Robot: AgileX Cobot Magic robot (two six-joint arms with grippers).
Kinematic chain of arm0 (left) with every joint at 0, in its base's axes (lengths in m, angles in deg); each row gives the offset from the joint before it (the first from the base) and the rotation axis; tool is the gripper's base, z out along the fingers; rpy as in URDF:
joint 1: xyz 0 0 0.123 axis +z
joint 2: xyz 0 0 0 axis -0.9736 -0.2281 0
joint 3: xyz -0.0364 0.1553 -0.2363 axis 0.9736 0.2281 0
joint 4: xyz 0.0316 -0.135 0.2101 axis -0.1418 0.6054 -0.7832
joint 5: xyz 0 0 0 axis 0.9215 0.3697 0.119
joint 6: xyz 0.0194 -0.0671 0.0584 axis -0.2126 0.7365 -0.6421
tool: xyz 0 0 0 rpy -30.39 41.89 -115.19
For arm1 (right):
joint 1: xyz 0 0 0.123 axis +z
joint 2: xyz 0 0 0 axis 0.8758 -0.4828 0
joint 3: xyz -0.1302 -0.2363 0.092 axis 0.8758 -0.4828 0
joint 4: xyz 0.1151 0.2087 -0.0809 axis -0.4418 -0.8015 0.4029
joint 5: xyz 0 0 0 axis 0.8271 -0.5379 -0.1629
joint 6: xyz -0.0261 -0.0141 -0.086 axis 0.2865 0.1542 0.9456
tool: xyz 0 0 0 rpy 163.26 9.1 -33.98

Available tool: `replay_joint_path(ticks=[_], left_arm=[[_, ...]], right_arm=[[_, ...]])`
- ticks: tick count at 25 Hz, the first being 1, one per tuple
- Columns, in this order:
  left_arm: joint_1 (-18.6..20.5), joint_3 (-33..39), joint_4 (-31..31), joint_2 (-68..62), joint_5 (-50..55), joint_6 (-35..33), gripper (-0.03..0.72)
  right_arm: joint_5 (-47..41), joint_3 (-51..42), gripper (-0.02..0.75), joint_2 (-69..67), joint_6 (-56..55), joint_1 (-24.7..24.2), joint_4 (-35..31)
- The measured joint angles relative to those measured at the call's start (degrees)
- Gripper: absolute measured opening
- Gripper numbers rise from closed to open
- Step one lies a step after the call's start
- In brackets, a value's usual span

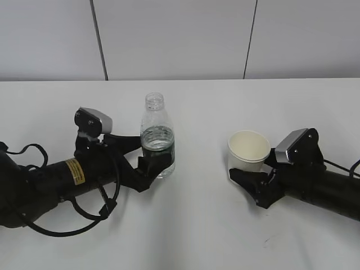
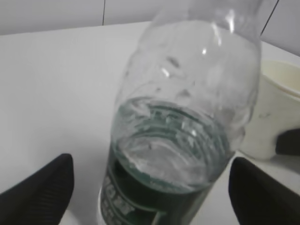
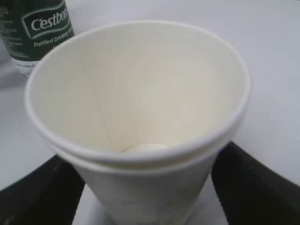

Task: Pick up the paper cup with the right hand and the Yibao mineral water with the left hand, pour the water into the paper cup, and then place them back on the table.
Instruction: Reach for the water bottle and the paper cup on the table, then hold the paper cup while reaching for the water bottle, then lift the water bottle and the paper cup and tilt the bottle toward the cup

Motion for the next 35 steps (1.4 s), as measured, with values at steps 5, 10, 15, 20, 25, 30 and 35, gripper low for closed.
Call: replay_joint_path(ticks=[5,10,15,20,25,30,35], left_arm=[[0.00,-0.04,0.11,-2.40,0.22,0.00,0.607],[-0.07,-2.00,0.11,-2.46,0.21,0.05,0.605],[-1.80,-5.94,0.04,-3.93,0.02,0.05,0.601],[-2.77,-6.79,0.10,-5.48,0.04,0.05,0.571],[-2.77,-6.79,0.42,-5.54,0.26,0.05,0.473],[-2.77,-6.91,0.42,-5.54,-0.25,0.00,0.373],[-2.77,-6.91,0.42,-5.54,-0.25,0.00,0.340]], right_arm=[[0.00,1.09,0.603,0.00,-0.12,0.00,2.84],[0.00,1.27,0.545,0.00,-0.20,0.00,3.37],[0.00,1.27,0.535,0.00,-0.20,0.00,3.64],[0.00,1.27,0.533,0.00,-0.33,0.00,3.73],[0.00,1.27,0.533,0.00,-0.33,0.00,3.73],[0.00,1.27,0.530,0.00,-0.33,0.00,3.73],[0.00,1.27,0.500,0.00,-0.33,0.00,3.77]])
